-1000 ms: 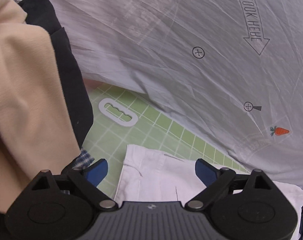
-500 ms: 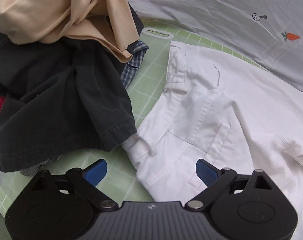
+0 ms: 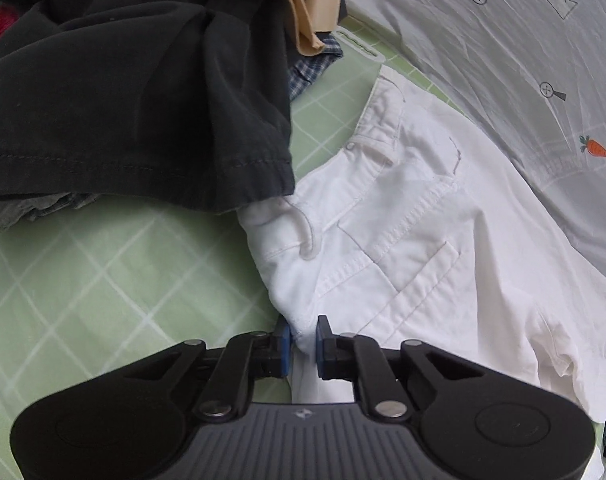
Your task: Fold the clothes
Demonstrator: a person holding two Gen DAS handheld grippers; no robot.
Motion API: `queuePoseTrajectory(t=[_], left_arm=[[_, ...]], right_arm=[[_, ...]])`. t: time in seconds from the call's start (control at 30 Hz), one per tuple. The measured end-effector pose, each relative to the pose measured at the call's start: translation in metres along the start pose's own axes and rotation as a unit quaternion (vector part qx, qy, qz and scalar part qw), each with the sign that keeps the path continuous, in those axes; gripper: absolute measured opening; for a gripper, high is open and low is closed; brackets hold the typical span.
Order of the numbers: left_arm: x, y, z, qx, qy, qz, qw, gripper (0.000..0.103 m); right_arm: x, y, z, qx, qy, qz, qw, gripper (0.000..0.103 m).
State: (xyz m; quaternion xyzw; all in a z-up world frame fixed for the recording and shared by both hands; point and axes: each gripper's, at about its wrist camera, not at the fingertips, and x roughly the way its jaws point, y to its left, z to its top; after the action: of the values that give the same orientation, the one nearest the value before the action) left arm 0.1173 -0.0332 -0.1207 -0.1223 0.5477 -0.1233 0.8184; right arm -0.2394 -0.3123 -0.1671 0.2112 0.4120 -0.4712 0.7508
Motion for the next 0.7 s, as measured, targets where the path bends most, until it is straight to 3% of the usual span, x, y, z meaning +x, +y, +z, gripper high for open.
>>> queuePoseTrajectory(t=[0.1,0.3,0.5,0.7], left_arm=[[-0.016,0.017,-0.004,0.002,-0.023,0.017,0.9996,0.013],[-0.021,0.041,-0.009,-0.039,-0.017,0.018,0.9990,0.015],[-0.030,0.039,-0.015,-0.077,-0.011,0.022,0.9967,0.034],[-0.065,0.019,-0.042,-0.069,-0.048,0.036,0.9958,0.057]], right_arm=[[-0.004,-0.003,-0.010,0.020,0.008,0.004,1.000,0.101],[-0.005,-0.017,-0.025,0.049,0.023,0.021,0.998,0.101],[-0.006,-0.063,-0.026,0.112,0.005,0.038,0.993,0.102],[0.014,-0.140,-0.004,0.155,-0.033,-0.017,0.987,0.102]])
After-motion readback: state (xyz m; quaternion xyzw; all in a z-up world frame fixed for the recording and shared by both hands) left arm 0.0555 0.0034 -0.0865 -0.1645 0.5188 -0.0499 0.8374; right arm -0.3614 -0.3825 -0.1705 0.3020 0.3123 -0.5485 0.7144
